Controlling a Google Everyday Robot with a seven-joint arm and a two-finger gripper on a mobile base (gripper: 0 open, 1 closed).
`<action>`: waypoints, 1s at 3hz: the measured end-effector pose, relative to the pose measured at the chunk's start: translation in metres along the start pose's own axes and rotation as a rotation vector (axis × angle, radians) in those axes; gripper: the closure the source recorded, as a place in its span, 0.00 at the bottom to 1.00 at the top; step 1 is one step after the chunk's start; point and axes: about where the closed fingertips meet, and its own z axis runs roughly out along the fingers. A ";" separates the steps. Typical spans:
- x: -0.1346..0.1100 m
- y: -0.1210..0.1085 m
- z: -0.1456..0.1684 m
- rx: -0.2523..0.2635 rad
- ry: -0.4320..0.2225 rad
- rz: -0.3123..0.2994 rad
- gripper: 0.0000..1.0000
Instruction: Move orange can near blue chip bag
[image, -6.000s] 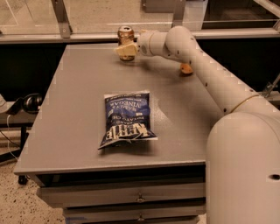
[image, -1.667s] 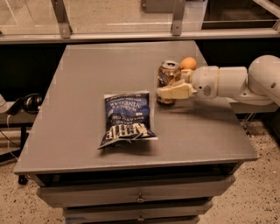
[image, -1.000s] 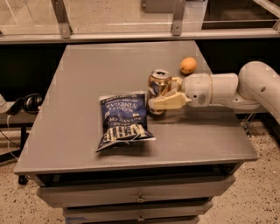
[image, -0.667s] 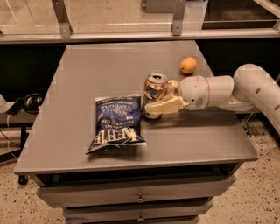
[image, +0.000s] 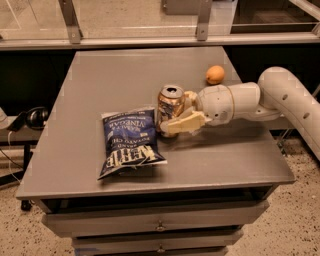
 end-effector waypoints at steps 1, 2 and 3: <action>-0.008 0.005 0.002 -0.052 0.022 -0.034 0.11; -0.016 0.007 0.000 -0.088 0.030 -0.061 0.00; -0.019 0.006 -0.001 -0.113 0.042 -0.071 0.00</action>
Offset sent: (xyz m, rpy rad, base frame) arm -0.0093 -0.0050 0.0253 -0.0369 -0.0789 0.1357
